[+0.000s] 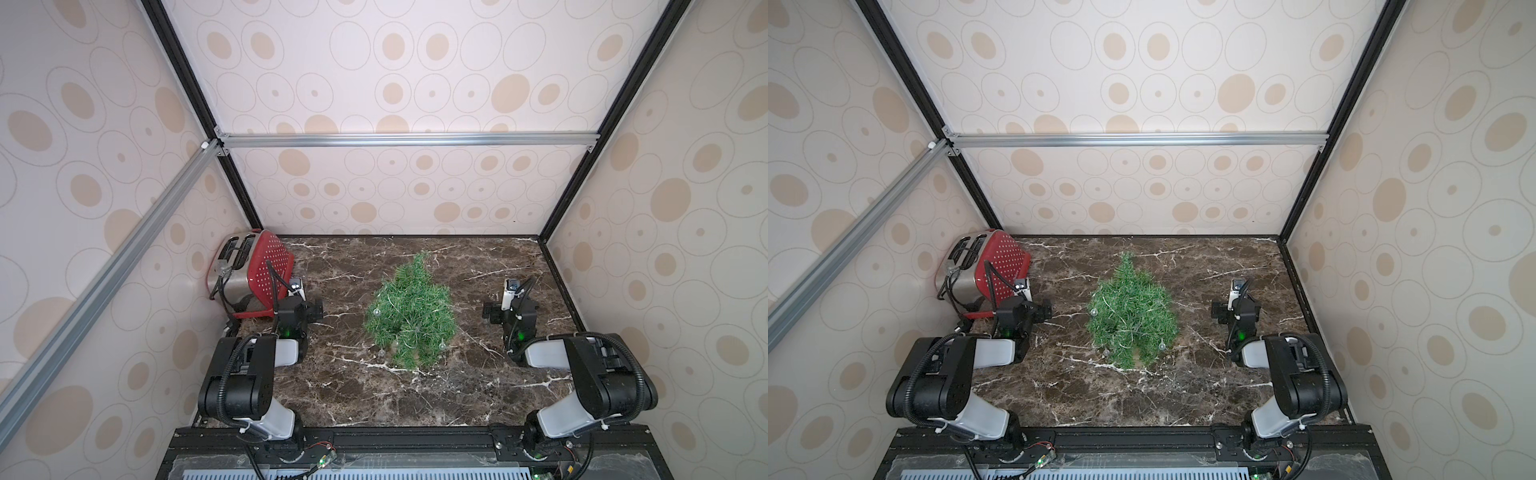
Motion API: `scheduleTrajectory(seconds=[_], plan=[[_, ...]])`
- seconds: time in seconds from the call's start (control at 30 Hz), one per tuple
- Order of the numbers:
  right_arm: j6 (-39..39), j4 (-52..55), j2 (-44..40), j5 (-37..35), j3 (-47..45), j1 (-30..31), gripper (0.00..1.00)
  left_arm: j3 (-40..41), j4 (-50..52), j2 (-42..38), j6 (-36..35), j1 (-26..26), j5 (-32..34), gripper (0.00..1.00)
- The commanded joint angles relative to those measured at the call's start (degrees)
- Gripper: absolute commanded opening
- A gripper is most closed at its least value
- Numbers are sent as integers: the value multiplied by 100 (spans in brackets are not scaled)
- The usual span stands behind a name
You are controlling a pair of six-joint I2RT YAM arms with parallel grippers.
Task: Wrap string light around the christmas tree
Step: Reset both arms
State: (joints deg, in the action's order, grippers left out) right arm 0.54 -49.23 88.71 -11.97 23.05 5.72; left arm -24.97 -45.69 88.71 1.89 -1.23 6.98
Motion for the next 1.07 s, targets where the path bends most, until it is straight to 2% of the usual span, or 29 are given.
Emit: scheduleTrajectory(seconds=[0.0, 1.03], plan=[[84, 134, -55, 48, 8, -20, 100, 0, -204, 21, 13, -26, 58, 99], [82, 124, -53, 44, 11, -26, 100, 36, -242, -17, 4, -18, 82, 99]])
